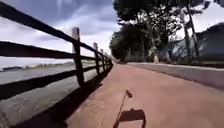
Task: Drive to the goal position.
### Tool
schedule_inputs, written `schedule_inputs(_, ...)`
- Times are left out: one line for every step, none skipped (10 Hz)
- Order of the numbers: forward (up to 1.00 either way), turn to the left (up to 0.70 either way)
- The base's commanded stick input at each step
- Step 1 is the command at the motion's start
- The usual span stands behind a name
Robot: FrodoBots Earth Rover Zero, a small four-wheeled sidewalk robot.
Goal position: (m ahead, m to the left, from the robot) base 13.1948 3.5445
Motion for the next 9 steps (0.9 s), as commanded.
schedule_inputs(0.0,-0.7)
schedule_inputs(0.0,-0.7)
schedule_inputs(0.0,-0.7)
schedule_inputs(0.0,-0.7)
schedule_inputs(0.0,-0.7)
schedule_inputs(0.0,-0.7)
schedule_inputs(0.0,-0.7)
schedule_inputs(0.0,-0.7)
schedule_inputs(0.0,-0.7)
